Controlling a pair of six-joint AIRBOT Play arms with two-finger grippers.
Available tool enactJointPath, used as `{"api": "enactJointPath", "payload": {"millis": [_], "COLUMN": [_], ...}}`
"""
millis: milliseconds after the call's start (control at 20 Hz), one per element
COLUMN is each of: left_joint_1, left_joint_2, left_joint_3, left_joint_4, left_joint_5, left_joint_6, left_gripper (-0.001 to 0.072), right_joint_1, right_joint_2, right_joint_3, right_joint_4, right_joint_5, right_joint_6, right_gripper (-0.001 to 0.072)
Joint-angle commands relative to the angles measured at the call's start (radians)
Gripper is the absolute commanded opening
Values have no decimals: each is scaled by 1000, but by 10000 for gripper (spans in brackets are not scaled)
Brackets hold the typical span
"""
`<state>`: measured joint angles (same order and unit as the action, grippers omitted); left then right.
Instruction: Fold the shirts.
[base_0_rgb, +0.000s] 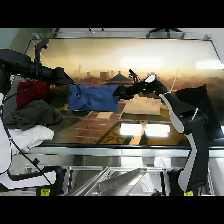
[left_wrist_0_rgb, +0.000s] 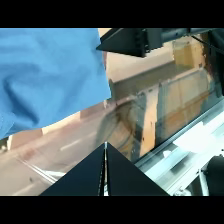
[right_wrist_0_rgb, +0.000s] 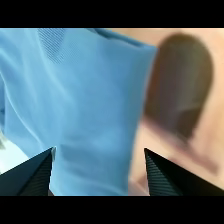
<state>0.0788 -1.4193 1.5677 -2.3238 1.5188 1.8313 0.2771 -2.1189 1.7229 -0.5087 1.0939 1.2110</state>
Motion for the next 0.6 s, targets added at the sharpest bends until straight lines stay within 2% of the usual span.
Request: {"api": "enactJointPath", "payload": {"millis": [0,50,100,150,200,250,300,400,550], "left_joint_1": [1,1,1,1,1,1,1,1,1], "left_joint_2": [0,0,0,0,0,0,0,0,0], "left_joint_3": [0,0,0,0,0,0,0,0,-1], "left_joint_4": [1,1,1,1,1,1,2,1,2], "left_joint_5": [-4,-4,-3,-3,-3,0,5,15,31], "left_joint_6": [12,16,24,28,28,29,31,39,39], "left_gripper": [21,21,20,21,20,20,21,21,21], "right_joint_1": [60,77,91,103,113,119,120,119,89], "right_joint_2": [-10,-13,-18,-23,-27,-28,-24,11,152], "right_joint_3": [1,1,1,1,1,1,1,3,3], "right_joint_4": [36,44,56,71,86,100,121,144,104], "right_joint_5": [-80,-90,-97,-99,-99,-93,-74,-43,-57], "right_joint_6": [8,10,11,11,11,10,0,-28,-26], "right_gripper": [640,639,590,457,432,361,80,19,19]}}
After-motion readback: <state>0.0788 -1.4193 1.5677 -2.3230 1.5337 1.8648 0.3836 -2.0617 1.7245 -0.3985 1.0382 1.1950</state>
